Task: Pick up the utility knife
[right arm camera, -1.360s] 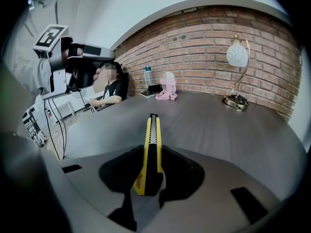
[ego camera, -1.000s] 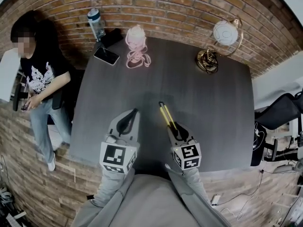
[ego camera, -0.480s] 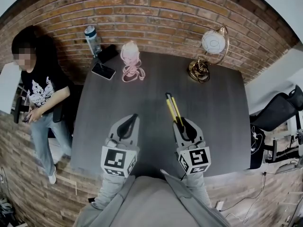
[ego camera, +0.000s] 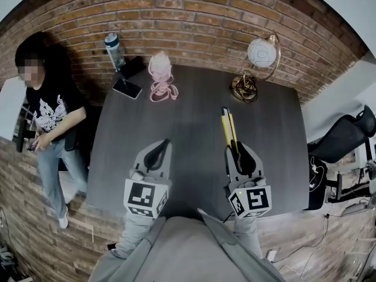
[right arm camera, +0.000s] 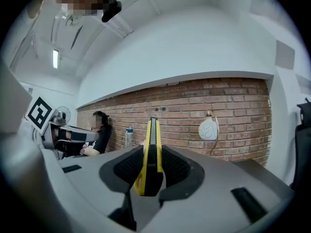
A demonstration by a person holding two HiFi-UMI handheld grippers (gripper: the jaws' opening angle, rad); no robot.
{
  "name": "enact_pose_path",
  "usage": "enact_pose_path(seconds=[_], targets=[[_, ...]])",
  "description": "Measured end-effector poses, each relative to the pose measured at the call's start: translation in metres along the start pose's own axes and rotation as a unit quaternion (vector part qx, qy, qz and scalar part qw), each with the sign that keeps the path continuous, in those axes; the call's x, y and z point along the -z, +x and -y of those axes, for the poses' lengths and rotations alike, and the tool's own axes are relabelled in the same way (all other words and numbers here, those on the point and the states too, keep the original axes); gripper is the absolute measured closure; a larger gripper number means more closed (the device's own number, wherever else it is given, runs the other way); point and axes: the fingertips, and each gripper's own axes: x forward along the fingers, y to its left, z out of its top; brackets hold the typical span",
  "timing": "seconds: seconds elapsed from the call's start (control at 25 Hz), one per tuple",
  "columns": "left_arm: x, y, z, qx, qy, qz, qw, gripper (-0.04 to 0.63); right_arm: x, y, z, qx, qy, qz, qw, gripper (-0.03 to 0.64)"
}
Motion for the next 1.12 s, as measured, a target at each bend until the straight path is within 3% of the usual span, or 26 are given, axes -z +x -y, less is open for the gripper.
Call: enact_pose_path(seconds=[1.12], targets=[[0.005,-0.005,0.014,0.008,0.003,-0.01,0.9999,0.575,0.007,-0.029,0.002,0.006,0.038,0.006,0.999,0.488]])
